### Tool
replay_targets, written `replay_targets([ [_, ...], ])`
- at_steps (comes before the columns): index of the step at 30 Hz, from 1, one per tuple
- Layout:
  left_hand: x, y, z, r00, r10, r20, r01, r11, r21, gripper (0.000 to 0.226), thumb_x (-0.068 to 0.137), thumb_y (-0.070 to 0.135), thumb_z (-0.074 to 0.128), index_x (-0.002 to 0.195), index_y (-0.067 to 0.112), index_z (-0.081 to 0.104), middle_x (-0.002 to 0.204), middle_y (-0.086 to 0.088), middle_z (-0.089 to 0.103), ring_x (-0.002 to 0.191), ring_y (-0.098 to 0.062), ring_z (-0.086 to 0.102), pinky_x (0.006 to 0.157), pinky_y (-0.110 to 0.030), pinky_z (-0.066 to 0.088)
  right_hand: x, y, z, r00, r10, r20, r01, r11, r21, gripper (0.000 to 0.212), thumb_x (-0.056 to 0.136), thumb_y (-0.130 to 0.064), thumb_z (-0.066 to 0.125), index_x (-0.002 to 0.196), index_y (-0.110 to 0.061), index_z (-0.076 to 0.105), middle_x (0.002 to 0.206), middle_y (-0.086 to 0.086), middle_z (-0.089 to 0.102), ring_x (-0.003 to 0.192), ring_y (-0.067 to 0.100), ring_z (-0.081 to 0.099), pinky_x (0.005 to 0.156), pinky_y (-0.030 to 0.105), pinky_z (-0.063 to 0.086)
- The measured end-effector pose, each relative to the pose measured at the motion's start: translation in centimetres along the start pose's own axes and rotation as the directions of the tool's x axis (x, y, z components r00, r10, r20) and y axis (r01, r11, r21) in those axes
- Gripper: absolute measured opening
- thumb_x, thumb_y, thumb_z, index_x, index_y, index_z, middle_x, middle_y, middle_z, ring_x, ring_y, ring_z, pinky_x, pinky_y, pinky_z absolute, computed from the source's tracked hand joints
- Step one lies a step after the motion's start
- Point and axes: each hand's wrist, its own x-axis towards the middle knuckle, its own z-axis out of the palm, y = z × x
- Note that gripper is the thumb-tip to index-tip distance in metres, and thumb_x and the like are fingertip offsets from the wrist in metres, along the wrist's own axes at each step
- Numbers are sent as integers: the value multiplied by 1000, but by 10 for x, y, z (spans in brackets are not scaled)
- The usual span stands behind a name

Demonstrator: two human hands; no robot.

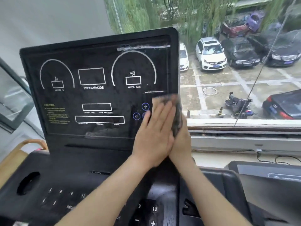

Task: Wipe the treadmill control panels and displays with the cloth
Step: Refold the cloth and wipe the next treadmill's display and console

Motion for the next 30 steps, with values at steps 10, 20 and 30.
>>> replay_targets([
  [10,68,-27,-33,974,-193,-121,185,980,-78,55,99,31,25,149,10,30,157,-5,27,145,-18,23,118,-45,16,87,-79,-6,908,-418,-40,347,800,-489,76,96,-28,56,153,-7,10,155,18,22,140,28,29,108,30,33],
  [20,19,-39,-19,947,-311,-77,292,938,-189,58,100,35,27,152,8,23,159,-6,19,148,-17,11,119,-41,15,75,-68,0,693,-604,393,572,128,-810,59,100,-31,31,154,-14,18,161,9,11,149,24,7,117,53,4],
  [30,19,-74,-26,921,-362,-144,342,928,-149,58,97,37,36,147,9,35,154,-7,33,143,-20,29,116,-46,22,126,-126,8,568,-564,599,673,-100,-733,78,84,-58,42,151,-20,29,159,3,23,146,20,23,115,47,14],
])
